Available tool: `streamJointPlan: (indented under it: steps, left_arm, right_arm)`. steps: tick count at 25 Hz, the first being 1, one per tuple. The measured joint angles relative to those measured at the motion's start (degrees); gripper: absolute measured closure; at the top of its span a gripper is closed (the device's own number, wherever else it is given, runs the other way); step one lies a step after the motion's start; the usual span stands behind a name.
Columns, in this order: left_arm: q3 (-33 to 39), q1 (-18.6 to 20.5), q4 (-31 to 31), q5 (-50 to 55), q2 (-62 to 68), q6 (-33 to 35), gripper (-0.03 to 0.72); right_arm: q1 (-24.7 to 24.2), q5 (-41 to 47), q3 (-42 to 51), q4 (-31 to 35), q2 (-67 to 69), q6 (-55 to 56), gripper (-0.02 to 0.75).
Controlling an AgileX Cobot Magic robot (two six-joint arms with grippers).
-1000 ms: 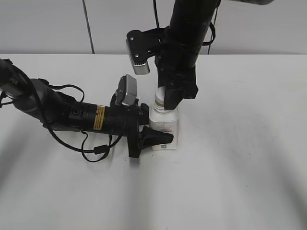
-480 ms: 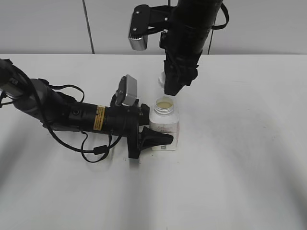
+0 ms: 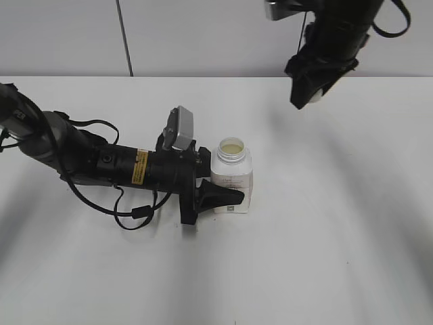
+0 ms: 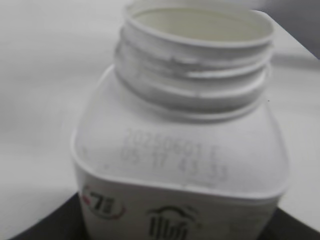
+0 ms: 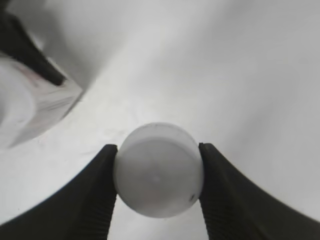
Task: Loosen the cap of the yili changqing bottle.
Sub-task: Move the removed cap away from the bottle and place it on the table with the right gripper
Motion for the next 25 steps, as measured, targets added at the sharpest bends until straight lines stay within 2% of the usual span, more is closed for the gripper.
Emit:
streamJointPlan:
  steps: [3, 10, 18, 25]
  left_arm:
    - [0.0, 0.0, 0.1, 0.0, 0.0, 0.05, 0.294]
    - [0.0, 0.0, 0.1, 0.0, 0.0, 0.05, 0.294]
    - [0.0, 0.0, 0.05, 0.0, 0.0, 0.05, 0.294]
    - [0.0, 0.0, 0.05, 0.0, 0.0, 0.05, 0.294]
  right_arm:
    - [-4.87, -0.71, 1.6, -0.38, -0.02, 6.47, 0.349]
    - [-12.1, -13.85, 13.37, -0.69, -0.13, 14.5, 0.35]
    - [-17.02, -21.79, 23.69, -0.58, -0.13, 18.62, 0.35]
    - [-18.52, -25.21, 25.33, -0.63, 0.95, 19.26, 0.35]
